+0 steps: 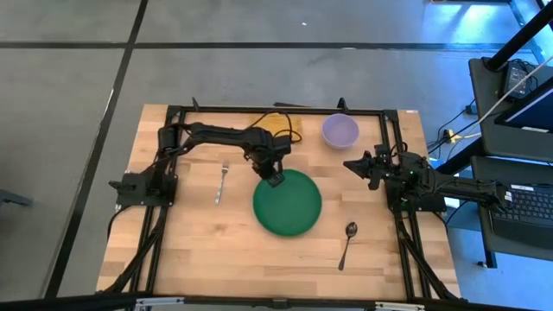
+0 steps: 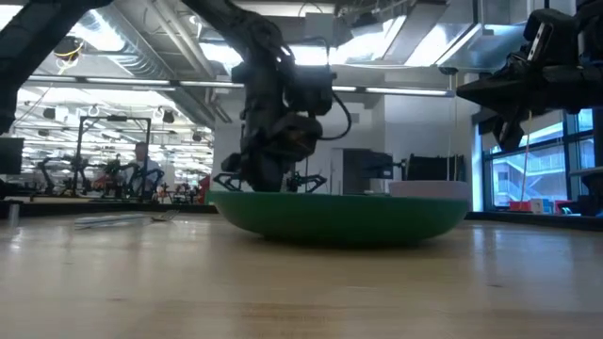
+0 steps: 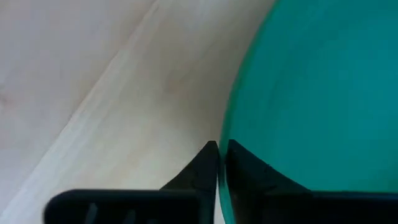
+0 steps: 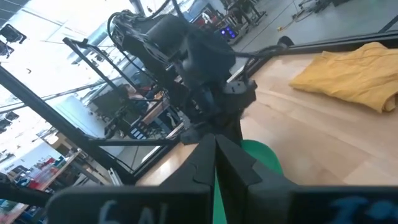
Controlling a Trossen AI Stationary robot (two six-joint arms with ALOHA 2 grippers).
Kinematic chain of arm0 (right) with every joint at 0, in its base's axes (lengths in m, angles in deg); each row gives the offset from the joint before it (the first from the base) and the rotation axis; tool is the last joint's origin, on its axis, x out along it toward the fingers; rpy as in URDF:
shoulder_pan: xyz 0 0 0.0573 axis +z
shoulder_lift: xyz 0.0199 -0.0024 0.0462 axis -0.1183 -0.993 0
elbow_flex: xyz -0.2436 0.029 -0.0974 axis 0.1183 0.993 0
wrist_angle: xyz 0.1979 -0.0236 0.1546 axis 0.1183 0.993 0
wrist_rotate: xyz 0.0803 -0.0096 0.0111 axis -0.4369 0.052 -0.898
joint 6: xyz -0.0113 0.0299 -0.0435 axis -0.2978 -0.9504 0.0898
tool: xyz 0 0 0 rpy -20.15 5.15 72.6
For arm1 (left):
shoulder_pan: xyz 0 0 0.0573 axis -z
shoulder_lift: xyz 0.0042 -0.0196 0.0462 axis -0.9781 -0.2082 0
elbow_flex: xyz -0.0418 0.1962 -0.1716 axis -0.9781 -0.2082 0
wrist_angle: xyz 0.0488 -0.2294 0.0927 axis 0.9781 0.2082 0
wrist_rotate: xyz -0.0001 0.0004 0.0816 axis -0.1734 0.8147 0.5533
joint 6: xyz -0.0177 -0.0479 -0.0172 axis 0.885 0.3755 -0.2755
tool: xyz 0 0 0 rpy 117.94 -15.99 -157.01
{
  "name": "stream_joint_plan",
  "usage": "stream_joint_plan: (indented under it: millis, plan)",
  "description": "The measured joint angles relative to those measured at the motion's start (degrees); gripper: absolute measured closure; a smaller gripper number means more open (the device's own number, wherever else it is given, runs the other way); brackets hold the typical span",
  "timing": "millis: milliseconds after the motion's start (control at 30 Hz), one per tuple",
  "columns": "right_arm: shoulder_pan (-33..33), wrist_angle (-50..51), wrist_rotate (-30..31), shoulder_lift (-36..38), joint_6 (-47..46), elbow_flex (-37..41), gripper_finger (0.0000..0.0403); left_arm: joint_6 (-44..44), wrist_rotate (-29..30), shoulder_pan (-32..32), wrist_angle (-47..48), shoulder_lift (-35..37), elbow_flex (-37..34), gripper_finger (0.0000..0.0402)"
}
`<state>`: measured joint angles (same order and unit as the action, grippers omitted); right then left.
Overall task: Set table place
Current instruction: Move the green plate to the center of the table, then put the white bowl on the green plate
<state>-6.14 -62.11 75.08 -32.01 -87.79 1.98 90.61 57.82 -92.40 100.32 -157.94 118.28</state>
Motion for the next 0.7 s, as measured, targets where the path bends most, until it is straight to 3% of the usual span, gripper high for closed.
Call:
stream_joint_plan:
  millis: [300, 433, 567, 700]
  plan:
    - [0.0, -0.3, 0.0, 0.0, -1.5, 0.0, 0.0388, -1.0, 0.3, -0.2, 2.8, 1.3, 3.3, 0.0302]
    - [0.0, -0.8, 4.3, 0.0, 1.5, 0.0, 0.0388, -1.1, 0.9, -0.2, 4.5, 1.3, 8.9, 0.0288]
    - [0.0, -1.6, 11.3, 0.0, -6.9, 0.0, 0.0388, -1.6, 2.2, -0.1, 6.1, 1.3, 17.6, 0.0287]
    - [0.0, -3.4, 6.2, 0.0, -6.1, 0.0, 0.0388, -3.2, 5.0, 0.0, 6.2, 1.3, 24.9, 0.0294]
